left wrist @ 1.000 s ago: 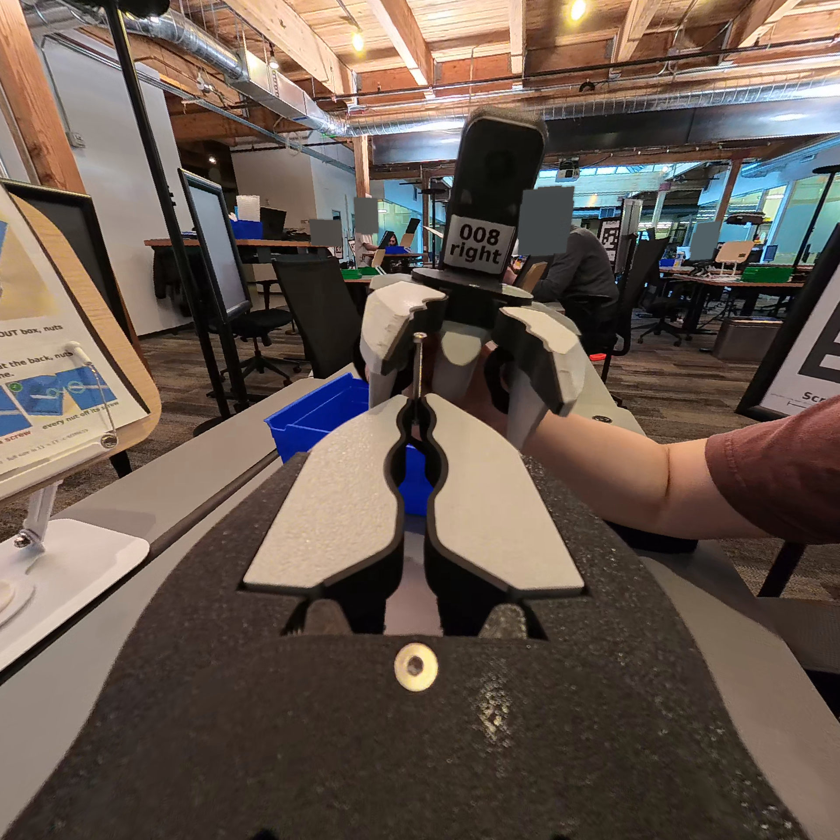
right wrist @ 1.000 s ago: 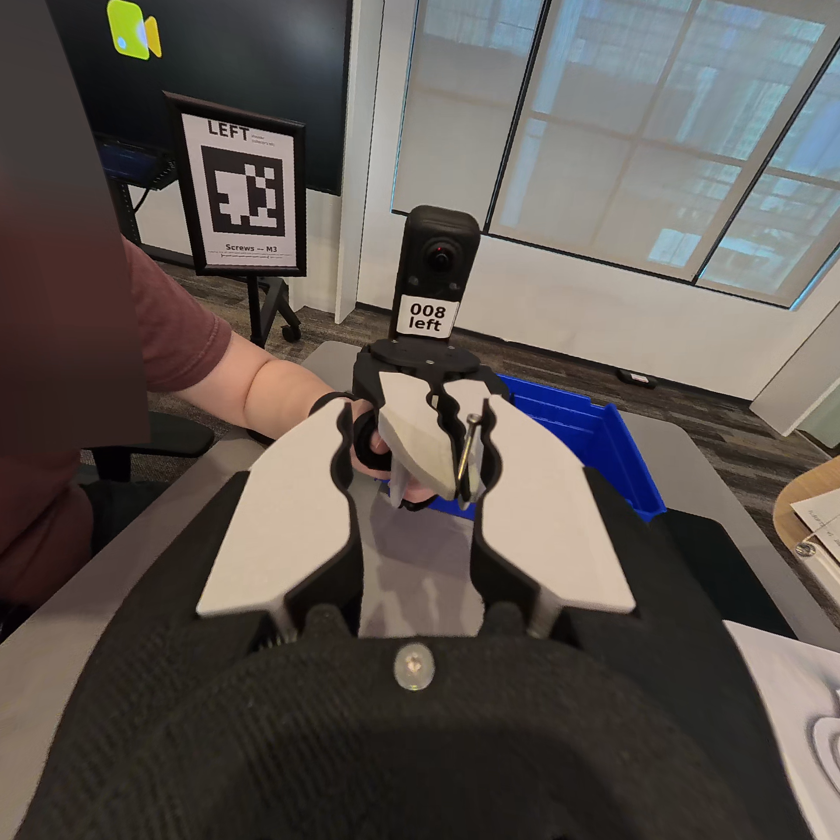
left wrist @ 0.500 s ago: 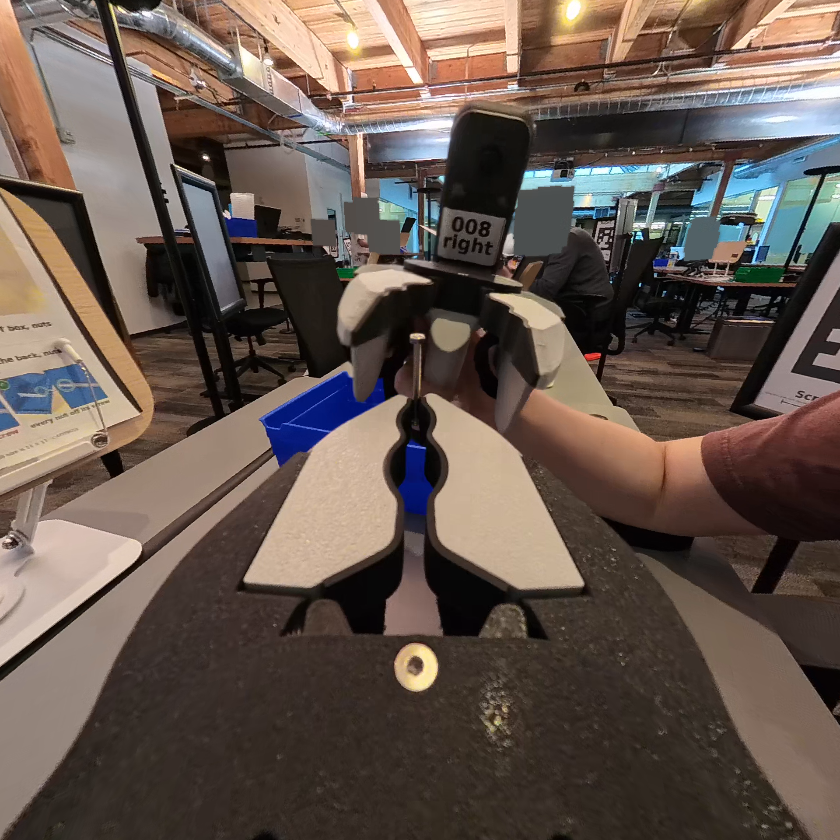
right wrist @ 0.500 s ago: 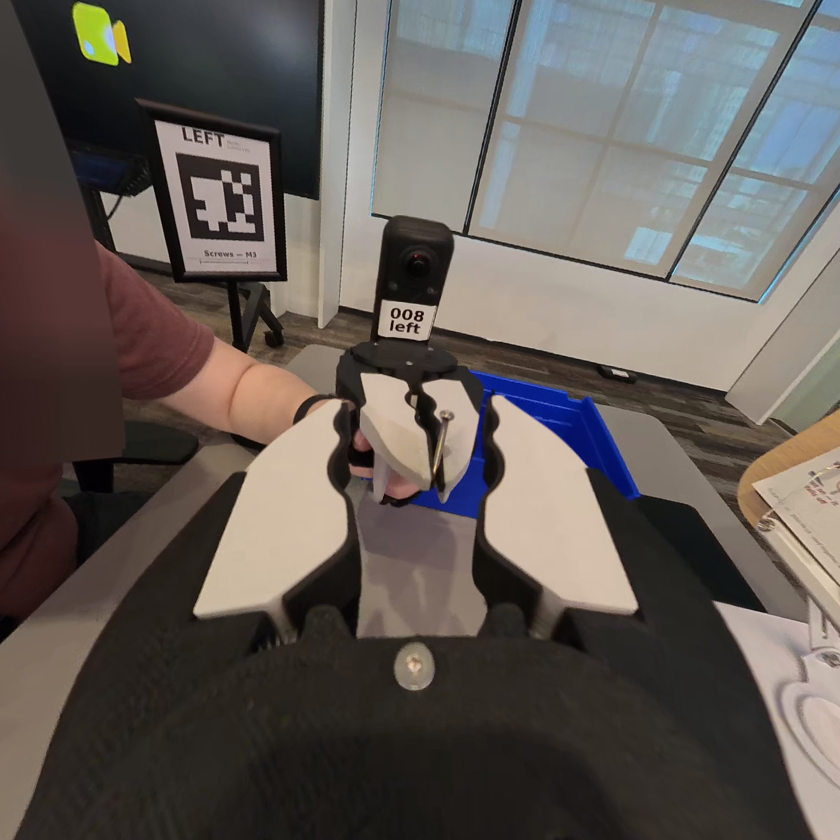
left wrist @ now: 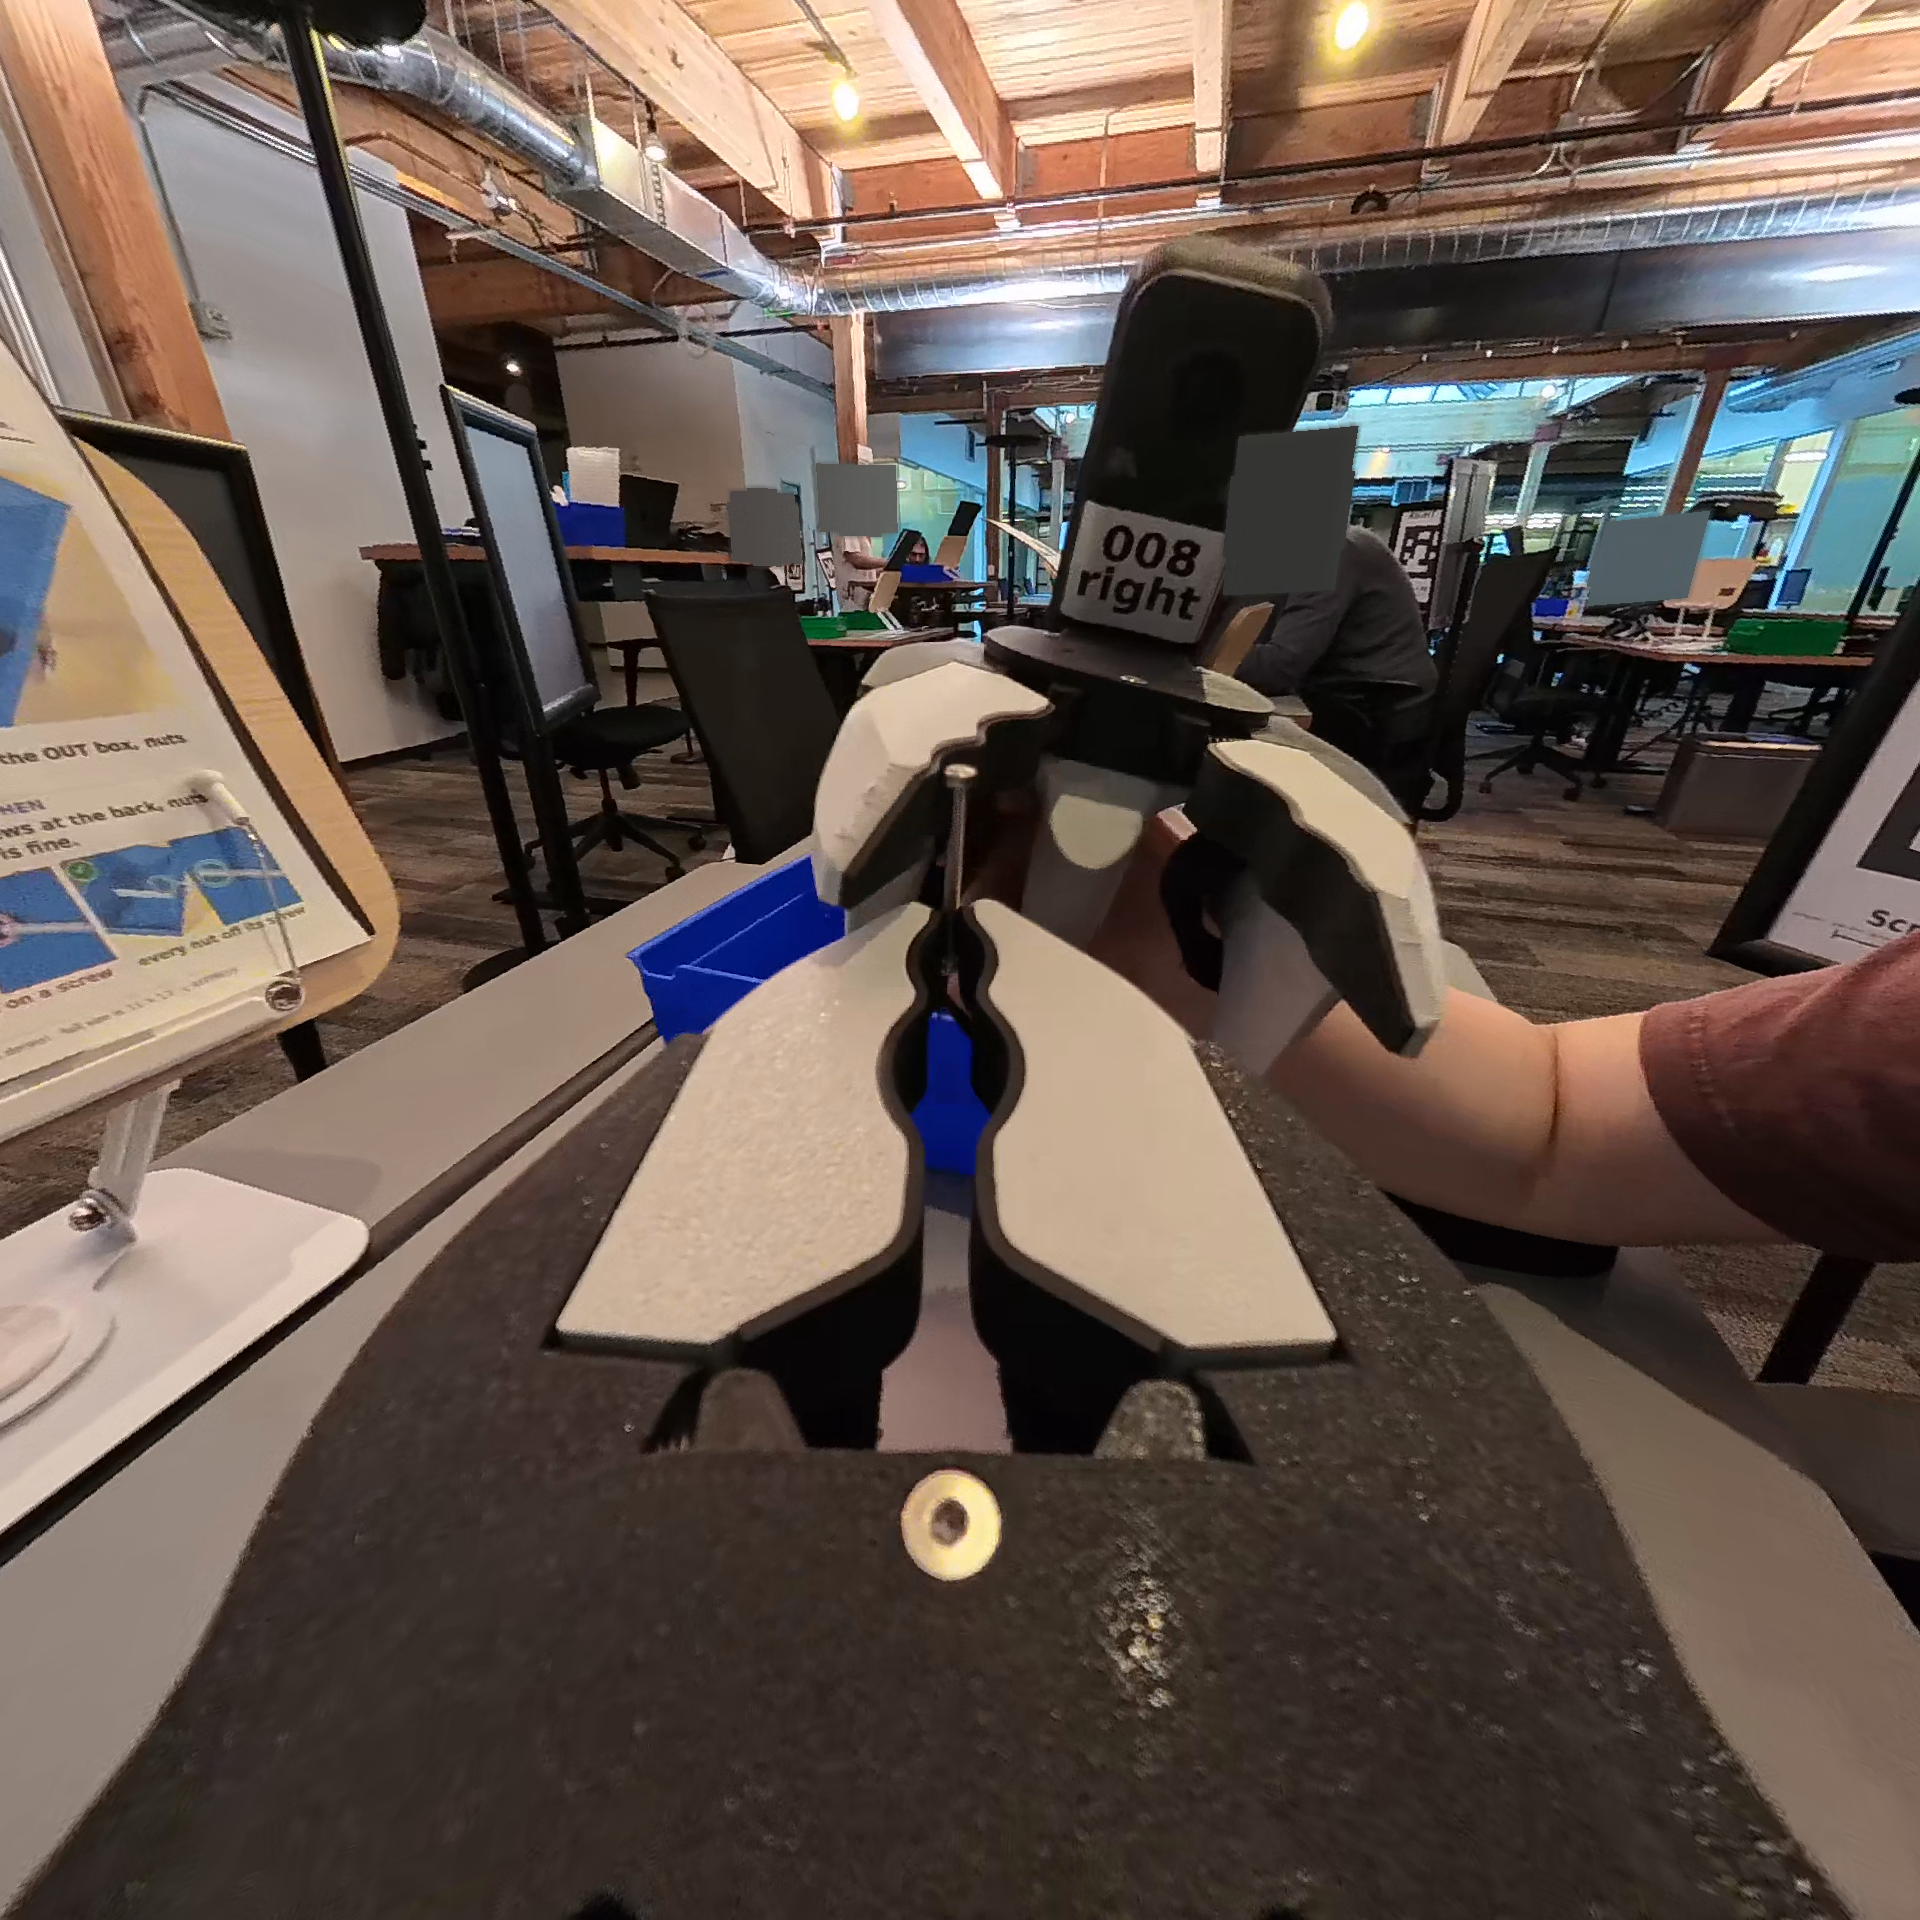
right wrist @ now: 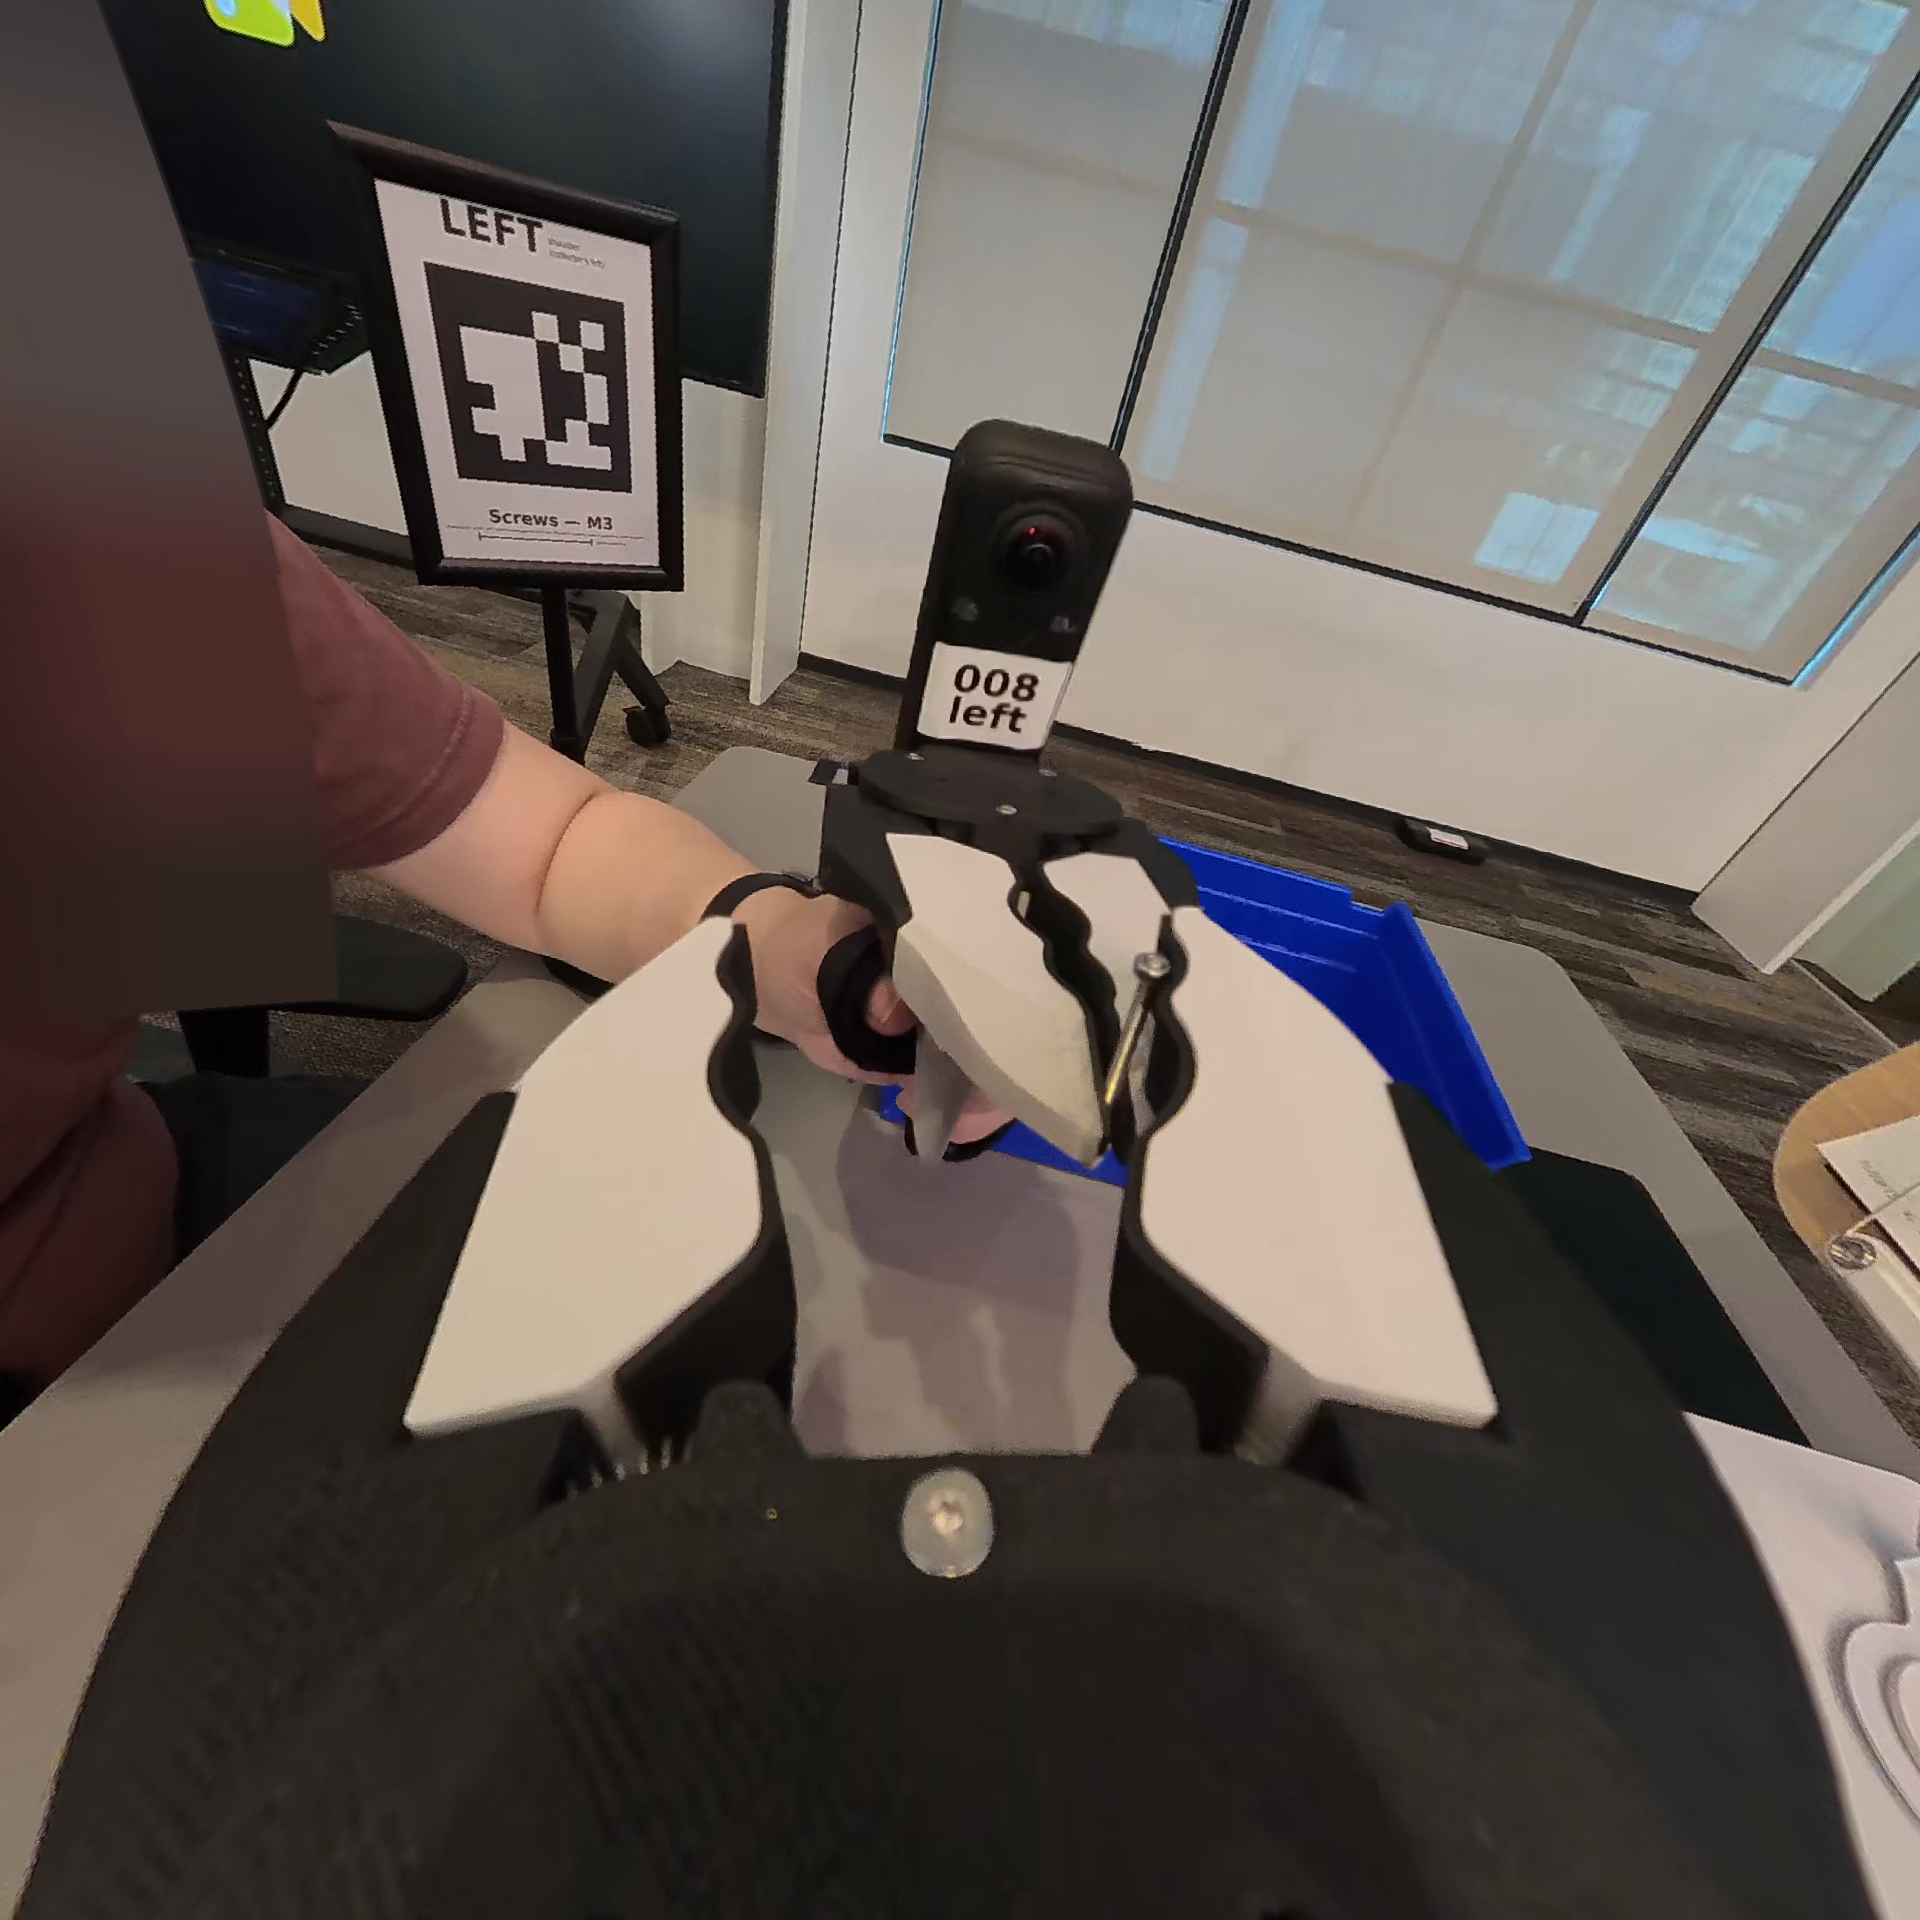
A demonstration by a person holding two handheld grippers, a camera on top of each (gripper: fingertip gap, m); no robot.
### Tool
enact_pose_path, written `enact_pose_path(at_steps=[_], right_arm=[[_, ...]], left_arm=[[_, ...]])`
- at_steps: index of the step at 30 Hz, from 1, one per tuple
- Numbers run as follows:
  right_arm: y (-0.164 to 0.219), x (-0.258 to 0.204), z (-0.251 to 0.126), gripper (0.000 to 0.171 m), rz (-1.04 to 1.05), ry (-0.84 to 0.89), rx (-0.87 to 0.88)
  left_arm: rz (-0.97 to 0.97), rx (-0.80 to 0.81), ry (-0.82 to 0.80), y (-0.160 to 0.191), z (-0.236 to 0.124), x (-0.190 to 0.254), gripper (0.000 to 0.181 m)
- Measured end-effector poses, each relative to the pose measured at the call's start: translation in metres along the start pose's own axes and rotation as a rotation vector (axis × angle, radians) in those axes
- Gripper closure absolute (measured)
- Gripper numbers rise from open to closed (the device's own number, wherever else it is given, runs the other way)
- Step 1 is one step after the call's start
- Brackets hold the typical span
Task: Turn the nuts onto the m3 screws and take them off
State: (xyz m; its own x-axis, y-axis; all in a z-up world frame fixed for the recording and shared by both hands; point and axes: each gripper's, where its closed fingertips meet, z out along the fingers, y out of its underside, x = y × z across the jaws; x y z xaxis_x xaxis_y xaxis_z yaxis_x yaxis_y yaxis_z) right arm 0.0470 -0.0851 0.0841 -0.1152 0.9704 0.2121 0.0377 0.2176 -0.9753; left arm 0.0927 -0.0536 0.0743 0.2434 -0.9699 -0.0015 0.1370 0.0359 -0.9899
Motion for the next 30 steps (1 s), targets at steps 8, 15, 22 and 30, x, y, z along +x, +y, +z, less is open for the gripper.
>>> enact_pose_path(at_steps=[8,15,22,30], right_arm=[[0.002,0.007,-0.011,0.097,-0.025,0.035,-0.031],[-0.013,0.012,-0.013,0.098,0.021,0.054,0.074],[-0.01,-0.002,0.002,0.096,0.049,-0.011,0.072],[-0.007,0.001,0.004,0.087,0.03,0.022,0.043]], left_arm=[[-0.03,0.01,-0.006,-0.003,-0.004,-0.007,0.179],[-0.015,0.001,0.022,0.0,0.0,0.001,0.179],[0.006,0.01,0.05,-0.003,0.001,0.009,0.179],[0.014,0.005,-0.021,-0.005,-0.004,-0.006,0.179]])
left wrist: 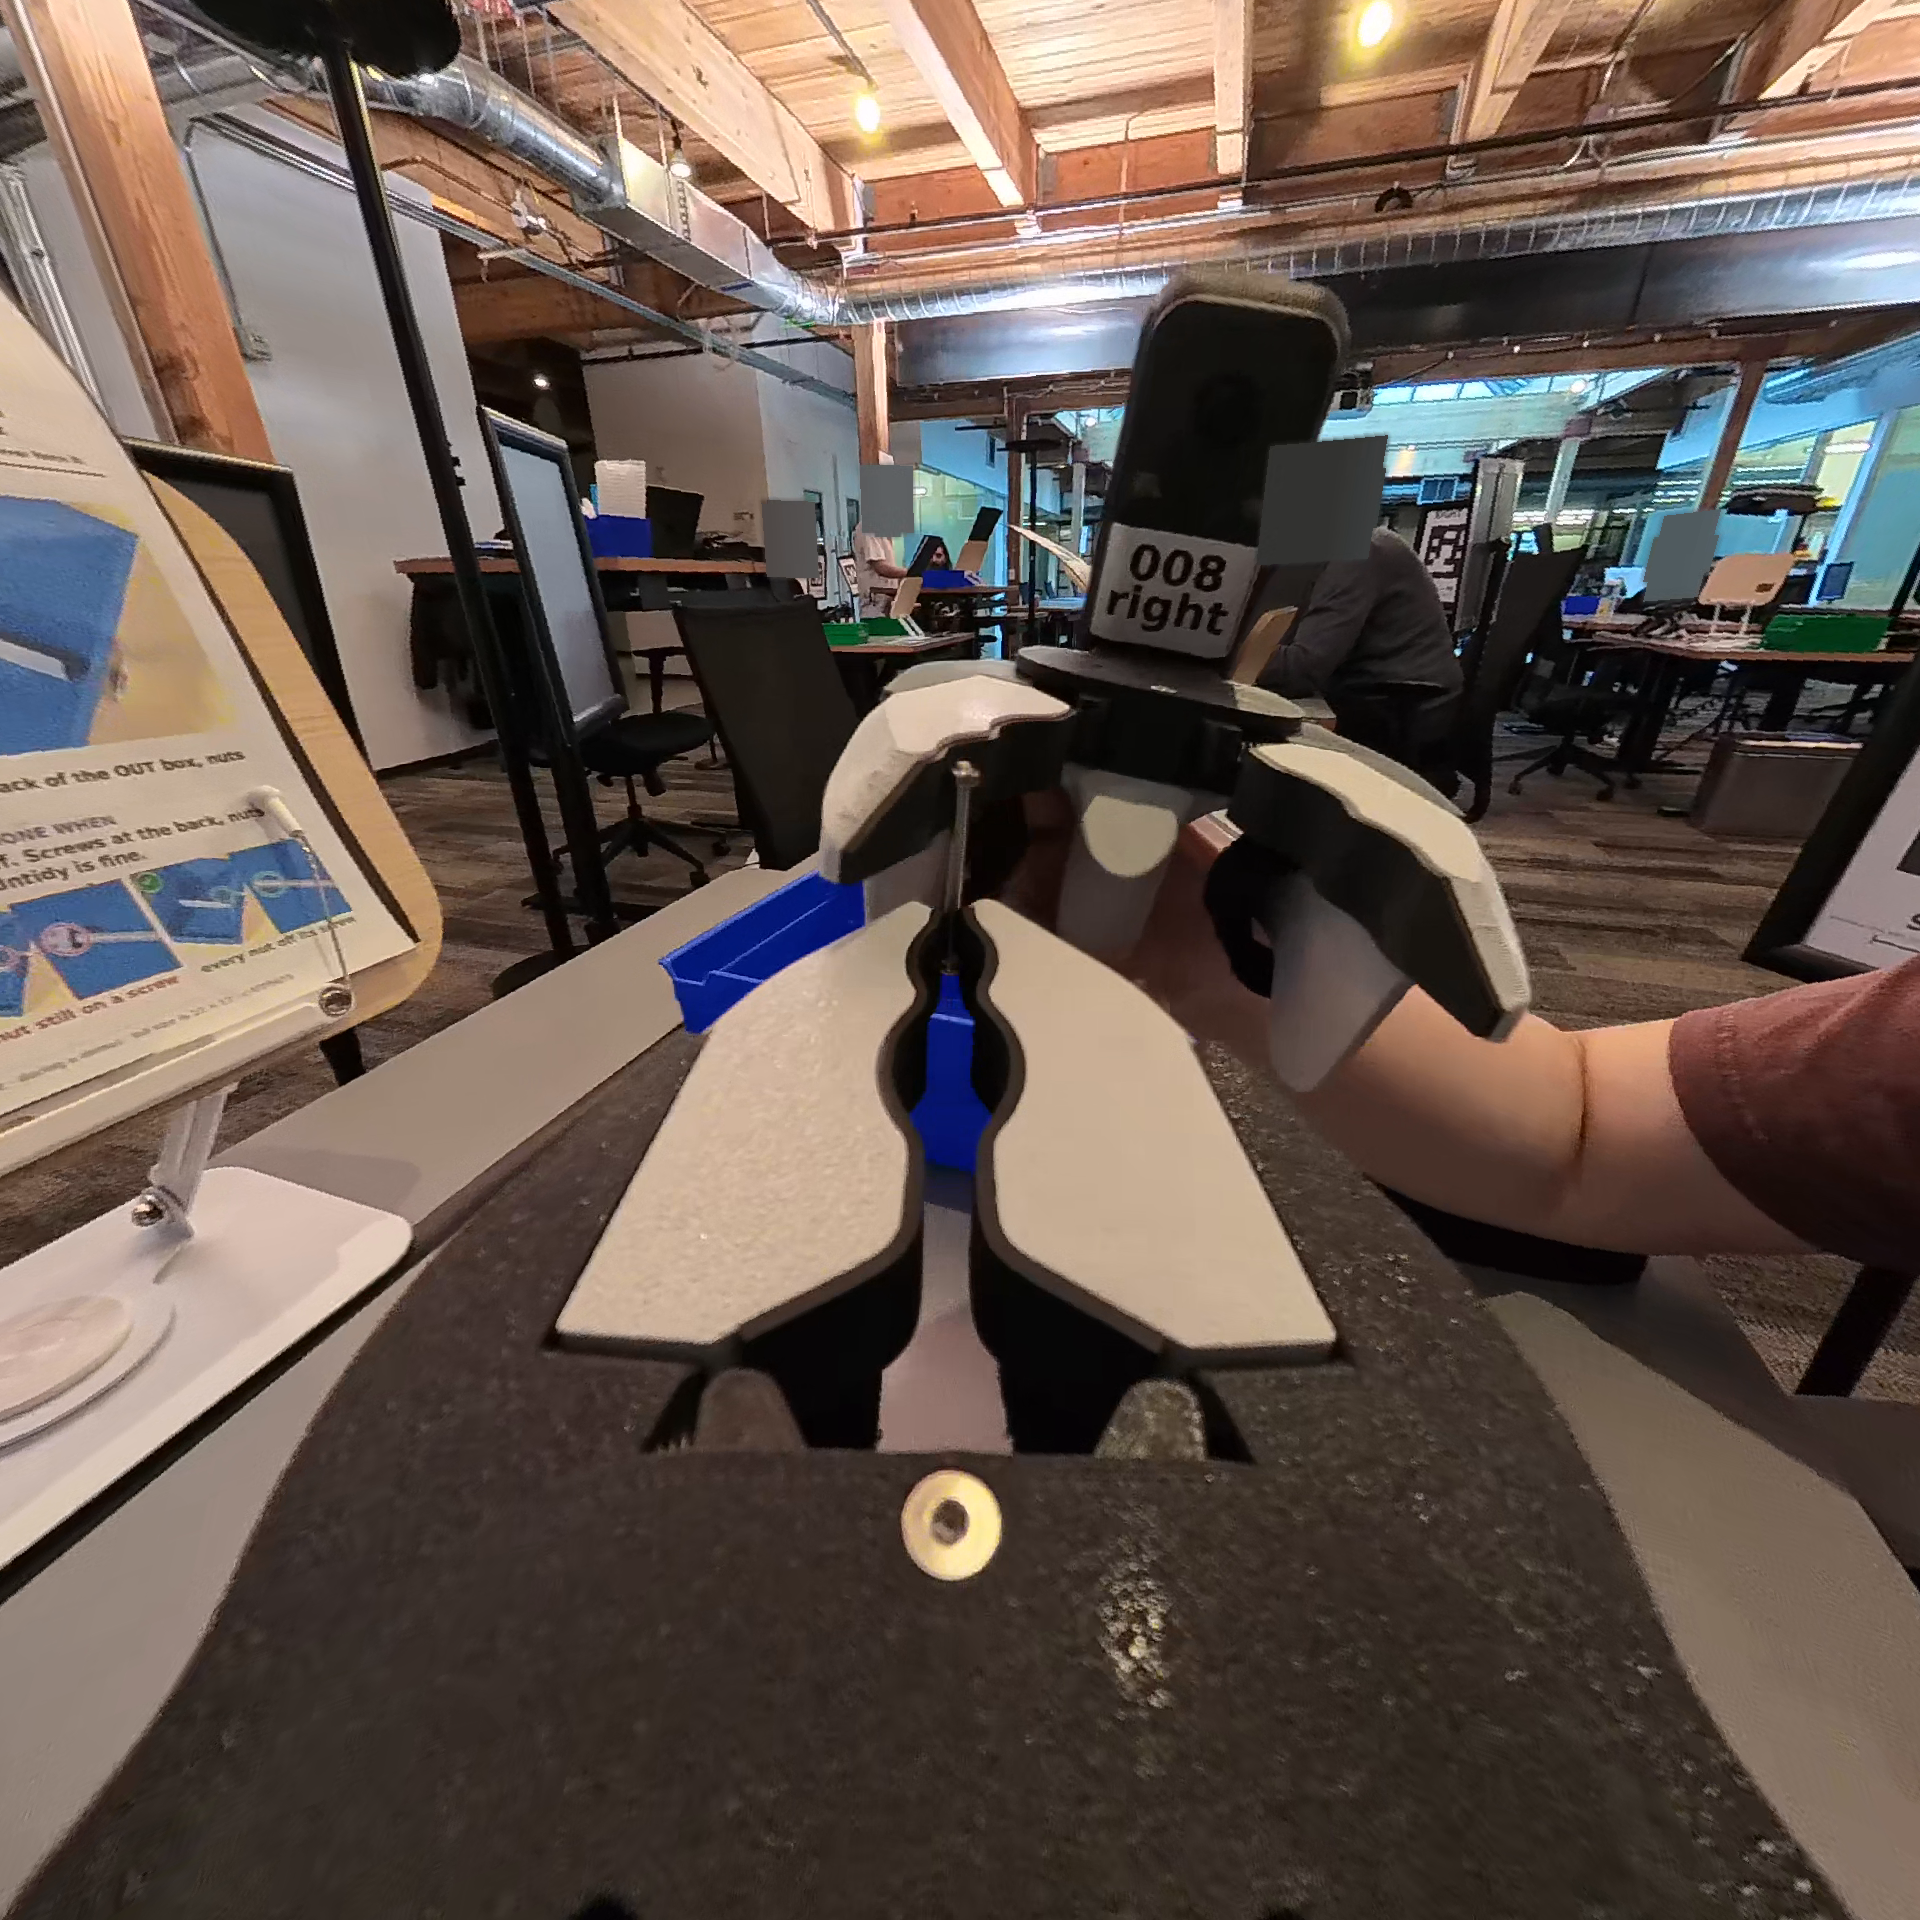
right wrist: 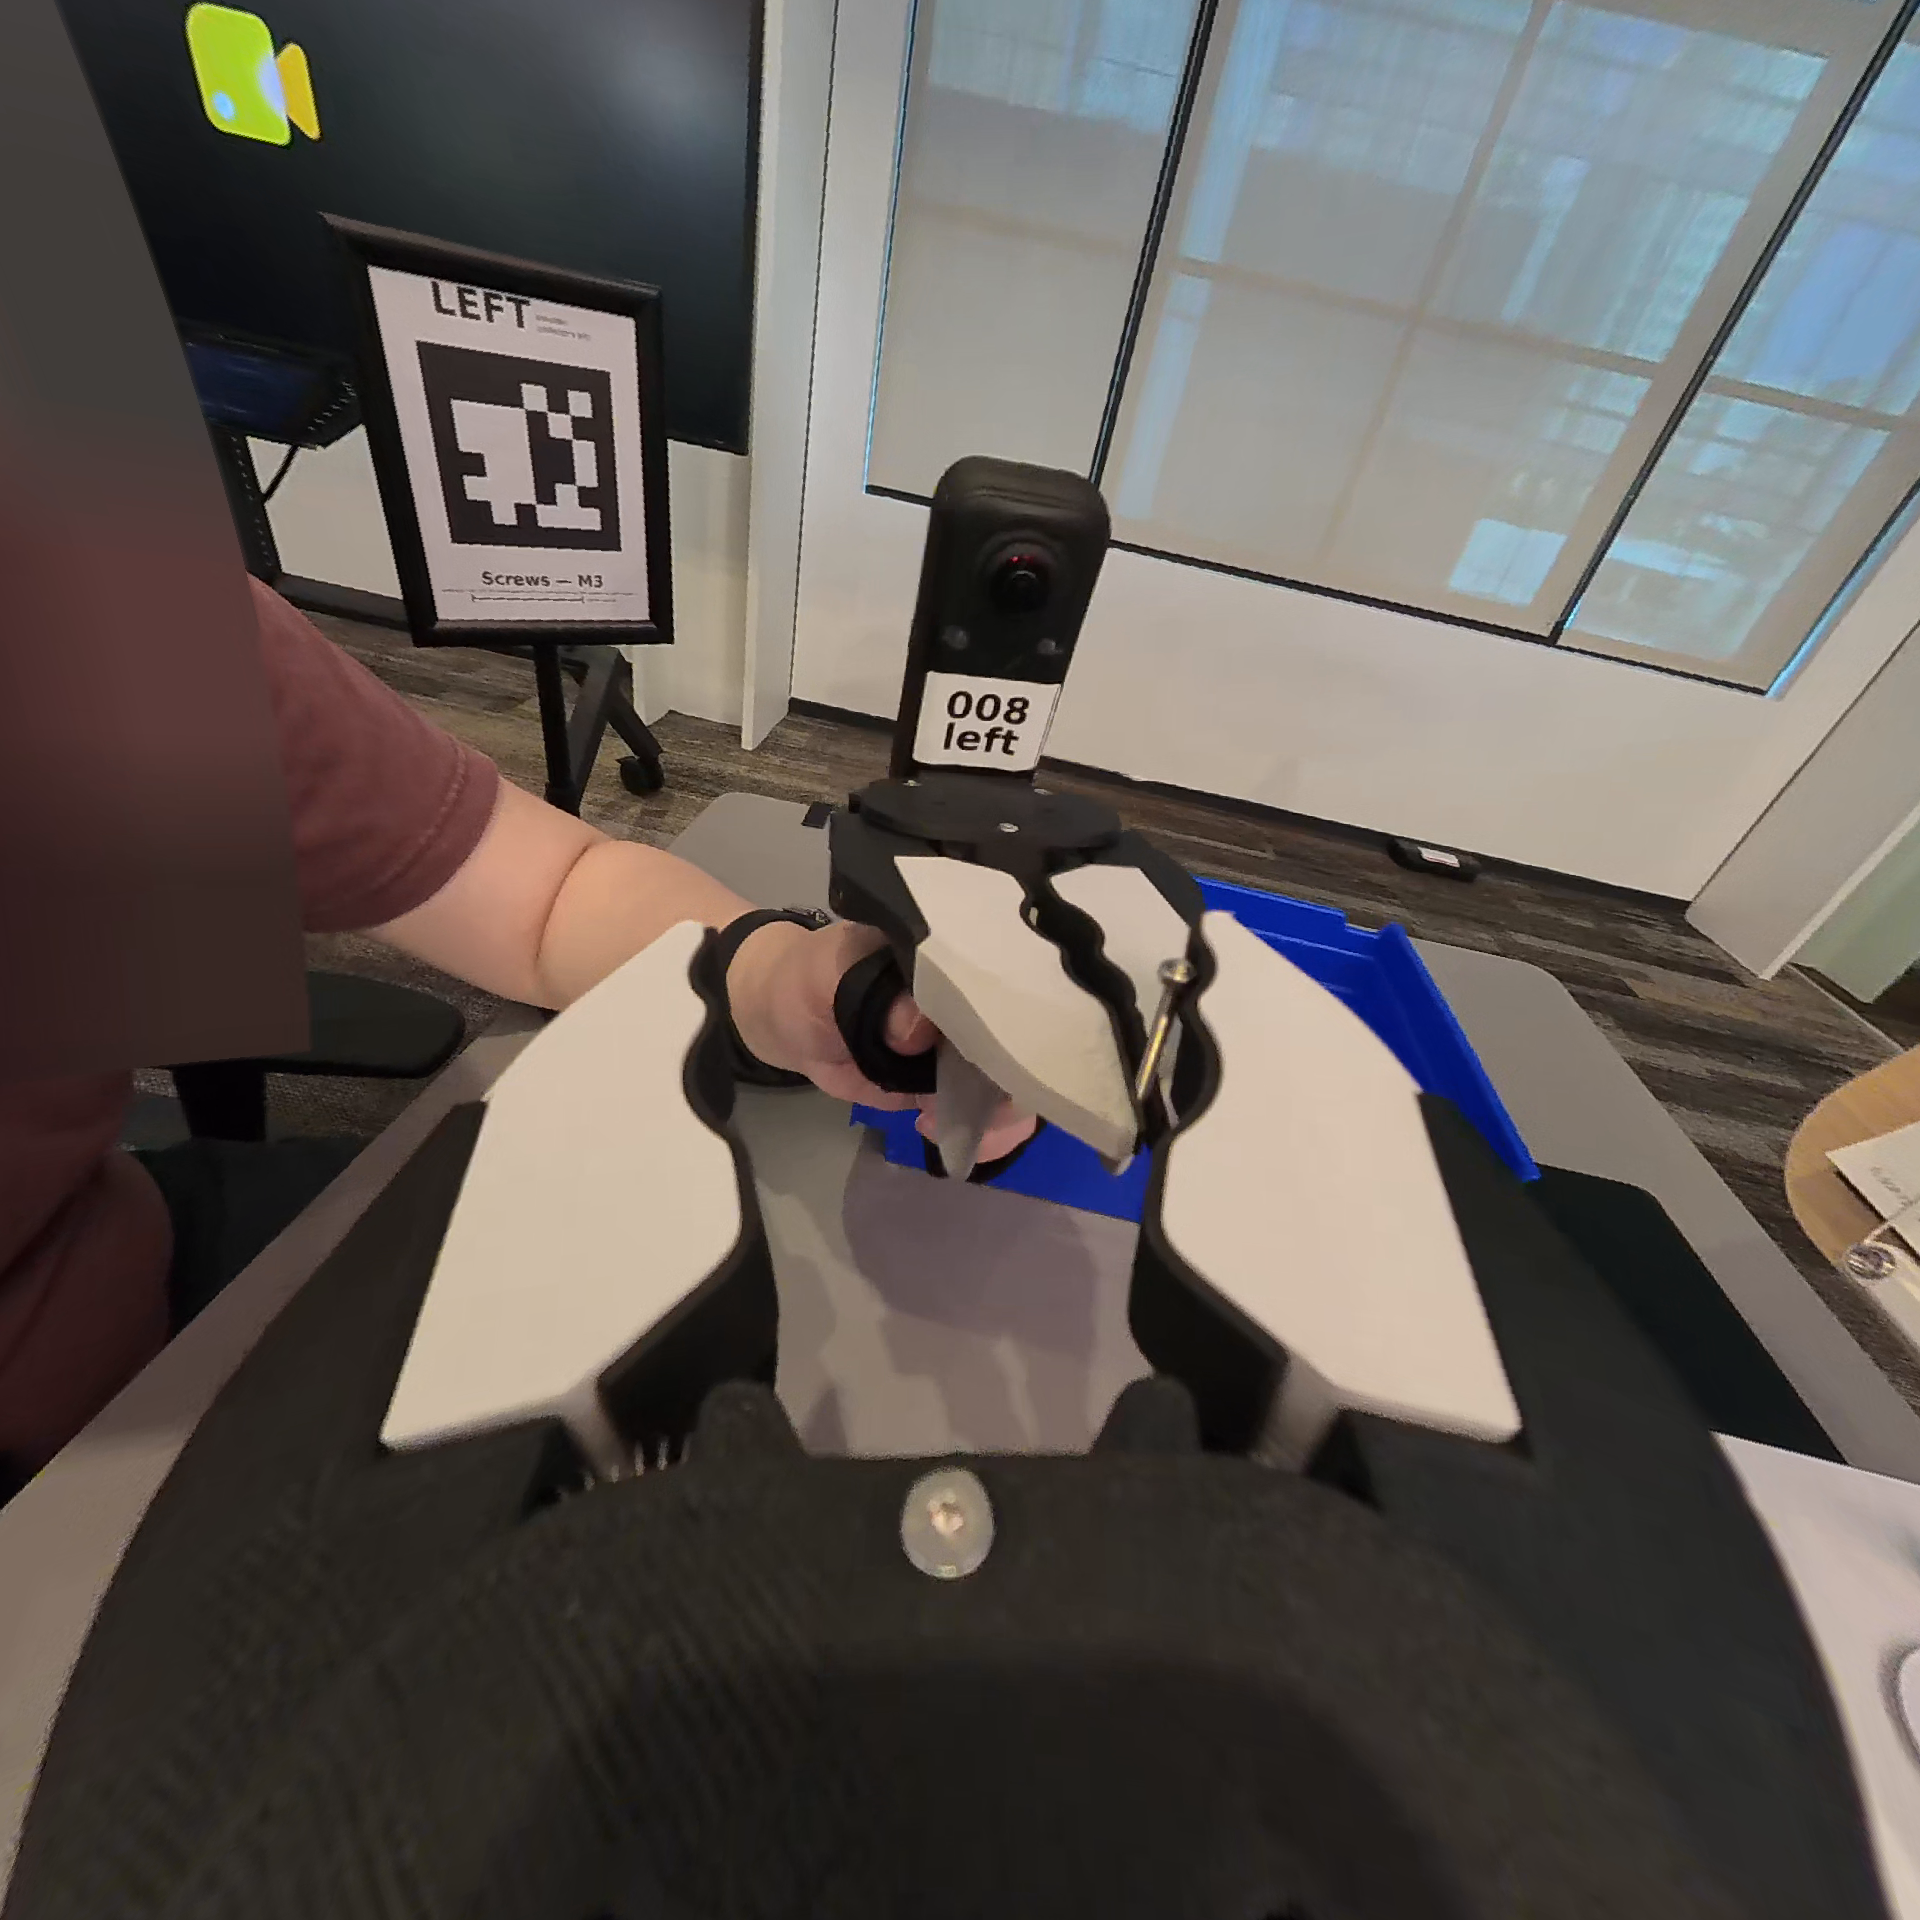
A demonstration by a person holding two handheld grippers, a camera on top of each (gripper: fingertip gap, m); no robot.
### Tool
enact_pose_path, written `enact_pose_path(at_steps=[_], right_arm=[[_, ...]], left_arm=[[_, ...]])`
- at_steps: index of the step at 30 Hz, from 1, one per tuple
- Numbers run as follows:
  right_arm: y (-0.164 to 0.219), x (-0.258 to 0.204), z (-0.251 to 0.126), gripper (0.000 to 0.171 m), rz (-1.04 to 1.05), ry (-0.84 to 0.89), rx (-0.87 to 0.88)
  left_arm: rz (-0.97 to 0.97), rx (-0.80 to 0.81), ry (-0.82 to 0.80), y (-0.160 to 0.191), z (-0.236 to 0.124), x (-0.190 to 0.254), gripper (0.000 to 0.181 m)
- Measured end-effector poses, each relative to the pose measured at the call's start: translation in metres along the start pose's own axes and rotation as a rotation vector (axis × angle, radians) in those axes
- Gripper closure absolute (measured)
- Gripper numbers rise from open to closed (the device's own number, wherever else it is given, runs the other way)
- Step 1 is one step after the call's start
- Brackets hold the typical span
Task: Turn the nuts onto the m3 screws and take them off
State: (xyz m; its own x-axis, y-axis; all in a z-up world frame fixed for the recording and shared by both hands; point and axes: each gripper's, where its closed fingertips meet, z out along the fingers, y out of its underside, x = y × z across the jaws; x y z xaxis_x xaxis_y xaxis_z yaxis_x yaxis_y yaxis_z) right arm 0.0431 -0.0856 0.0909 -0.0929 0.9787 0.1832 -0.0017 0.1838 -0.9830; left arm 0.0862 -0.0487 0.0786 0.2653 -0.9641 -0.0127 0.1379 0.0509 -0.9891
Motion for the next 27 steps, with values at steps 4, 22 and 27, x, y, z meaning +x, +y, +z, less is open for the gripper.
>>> enact_pose_path(at_steps=[4,22,27], right_arm=[[0.002,0.005,-0.003,0.085,-0.005,0.021,-0.009],[-0.002,0.002,0.007,0.082,0.01,0.028,0.038],[0.002,0.006,0.008,0.077,-0.009,0.06,0.017]], left_arm=[[0.011,-0.002,-0.029,-0.001,-0.003,-0.006,0.179],[0.021,-0.008,-0.001,0.0,0.002,0.003,0.179],[0.008,-0.012,-0.055,0.0,-0.002,-0.01,0.179]])
